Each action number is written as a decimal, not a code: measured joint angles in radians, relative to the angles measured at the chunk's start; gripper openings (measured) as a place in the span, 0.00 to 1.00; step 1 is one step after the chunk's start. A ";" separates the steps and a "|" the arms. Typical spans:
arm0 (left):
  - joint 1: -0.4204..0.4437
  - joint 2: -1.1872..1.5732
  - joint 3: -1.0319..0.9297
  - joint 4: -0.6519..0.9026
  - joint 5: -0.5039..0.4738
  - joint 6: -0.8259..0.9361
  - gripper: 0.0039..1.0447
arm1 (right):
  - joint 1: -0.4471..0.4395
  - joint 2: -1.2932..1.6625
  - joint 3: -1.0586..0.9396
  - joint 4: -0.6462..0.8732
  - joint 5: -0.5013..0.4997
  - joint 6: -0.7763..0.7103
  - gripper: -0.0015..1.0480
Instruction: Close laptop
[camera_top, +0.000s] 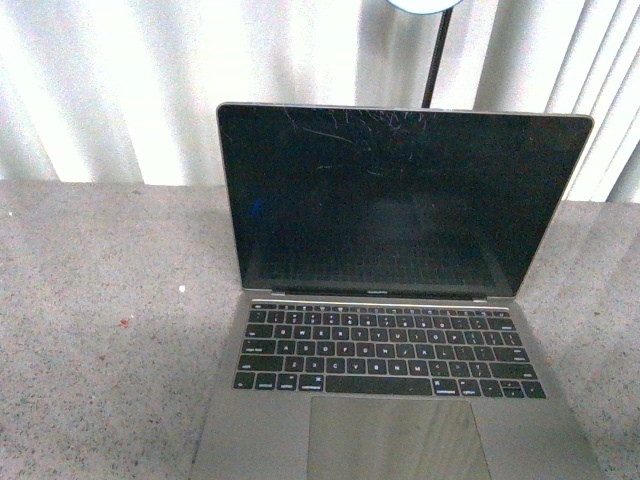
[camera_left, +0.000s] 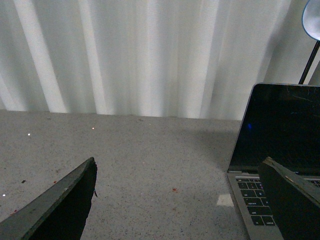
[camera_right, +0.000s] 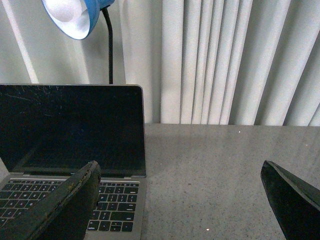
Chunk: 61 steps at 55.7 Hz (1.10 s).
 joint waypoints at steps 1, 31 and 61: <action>0.000 0.000 0.000 0.000 0.000 0.000 0.94 | 0.000 0.000 0.000 0.000 0.000 0.000 0.93; 0.014 0.222 0.029 0.115 -0.008 -0.230 0.94 | -0.008 0.250 0.098 -0.108 0.002 0.043 0.93; -0.152 1.468 0.654 0.816 0.241 0.034 0.94 | -0.029 1.323 0.621 0.536 -0.289 -0.467 0.93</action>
